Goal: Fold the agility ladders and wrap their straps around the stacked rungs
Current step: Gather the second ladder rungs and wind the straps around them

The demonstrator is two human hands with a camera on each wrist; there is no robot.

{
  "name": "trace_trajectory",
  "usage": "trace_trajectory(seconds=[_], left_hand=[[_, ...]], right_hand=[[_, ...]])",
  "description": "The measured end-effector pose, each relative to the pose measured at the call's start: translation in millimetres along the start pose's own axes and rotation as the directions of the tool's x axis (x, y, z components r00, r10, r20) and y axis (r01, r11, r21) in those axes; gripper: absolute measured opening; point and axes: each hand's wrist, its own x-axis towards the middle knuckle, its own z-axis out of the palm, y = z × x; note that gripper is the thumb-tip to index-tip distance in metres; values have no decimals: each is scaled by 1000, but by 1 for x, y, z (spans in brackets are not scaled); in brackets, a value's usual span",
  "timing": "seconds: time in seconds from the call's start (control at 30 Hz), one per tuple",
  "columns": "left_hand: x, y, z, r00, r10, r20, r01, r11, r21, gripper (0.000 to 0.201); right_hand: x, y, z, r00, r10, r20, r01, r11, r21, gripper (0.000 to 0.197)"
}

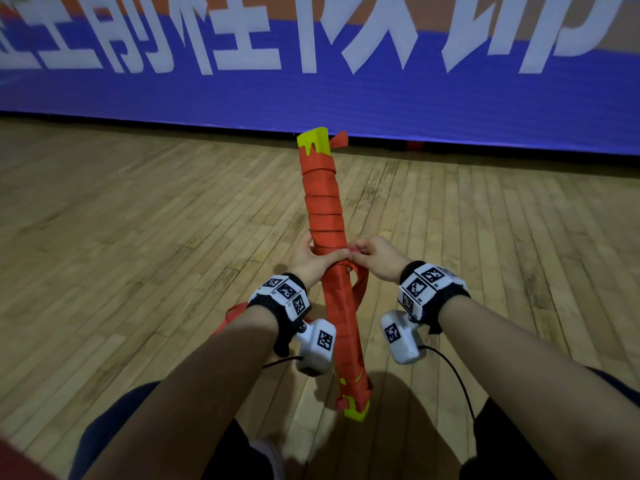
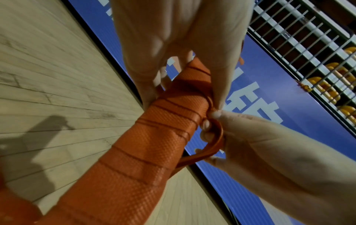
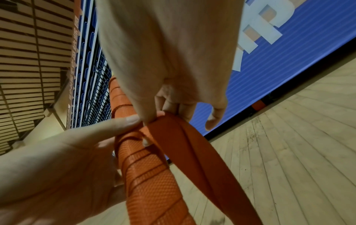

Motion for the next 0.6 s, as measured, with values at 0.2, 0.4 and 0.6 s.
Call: trace_trajectory(seconds=[0.2, 0.4, 0.6], left_hand=[[2, 2, -6, 997, -71, -23, 70, 997, -43, 54], [0, 6, -10, 996, -84, 26, 86, 995, -60, 44], [-3, 11, -16, 991, -103, 81, 112, 986, -124, 43]], right_hand=[[-3, -6, -7, 998, -12, 63, 2, 988, 154, 11], [-7, -6, -13, 997, 33, 68, -41, 992, 122, 19], [-12, -5, -13, 990, -3, 138, -11, 994, 107, 12]])
